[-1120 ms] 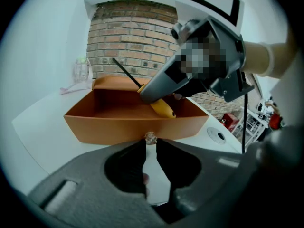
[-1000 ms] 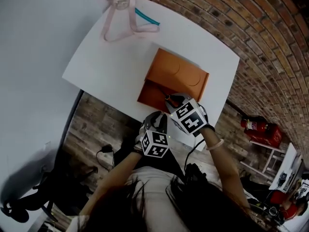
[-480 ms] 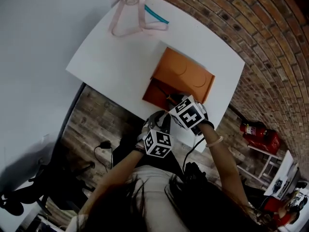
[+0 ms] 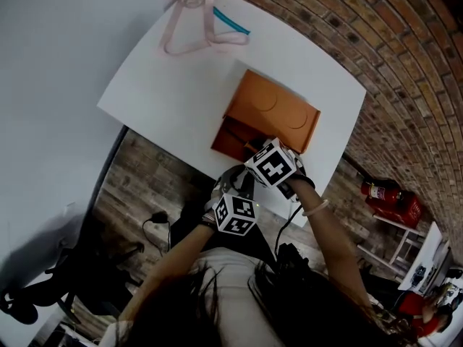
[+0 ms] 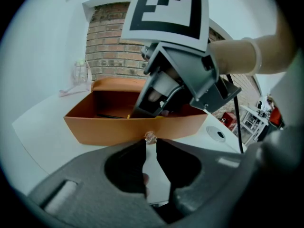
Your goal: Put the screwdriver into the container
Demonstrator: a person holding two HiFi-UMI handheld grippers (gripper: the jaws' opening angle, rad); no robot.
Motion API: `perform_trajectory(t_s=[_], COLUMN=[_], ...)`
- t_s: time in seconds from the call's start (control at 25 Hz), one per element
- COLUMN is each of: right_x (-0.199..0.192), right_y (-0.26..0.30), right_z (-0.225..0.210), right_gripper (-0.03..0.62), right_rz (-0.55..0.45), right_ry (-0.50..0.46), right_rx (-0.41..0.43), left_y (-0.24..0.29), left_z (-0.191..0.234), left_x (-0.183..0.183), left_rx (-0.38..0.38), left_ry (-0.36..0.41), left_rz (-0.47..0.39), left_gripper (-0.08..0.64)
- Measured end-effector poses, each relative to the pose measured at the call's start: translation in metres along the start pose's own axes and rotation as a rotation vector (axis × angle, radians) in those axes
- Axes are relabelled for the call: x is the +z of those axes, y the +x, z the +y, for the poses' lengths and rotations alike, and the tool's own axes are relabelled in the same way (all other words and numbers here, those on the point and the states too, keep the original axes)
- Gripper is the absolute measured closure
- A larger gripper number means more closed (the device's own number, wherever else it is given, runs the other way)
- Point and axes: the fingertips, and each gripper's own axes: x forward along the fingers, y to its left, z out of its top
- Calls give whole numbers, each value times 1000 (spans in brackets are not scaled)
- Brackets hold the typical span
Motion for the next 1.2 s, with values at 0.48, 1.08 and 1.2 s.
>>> perform_trajectory(t_s=[0.48,1.08,1.2], right_x=[-3,-3,-5], right_y=[-4,-31,-35], right_z=[1,8,6], right_gripper=[489,480,483], right_rz=[7,-106,-148], right_ry=[22,96,117], right_rx=[15,6,-8], left_y=[1,0,0], left_z=[0,1,2], left_x=[-1,-1,-1], left_rx=[3,-4,-6], left_ry=[-4,-5,-7], left_rz=[11,18,21], left_gripper=[494,494,494])
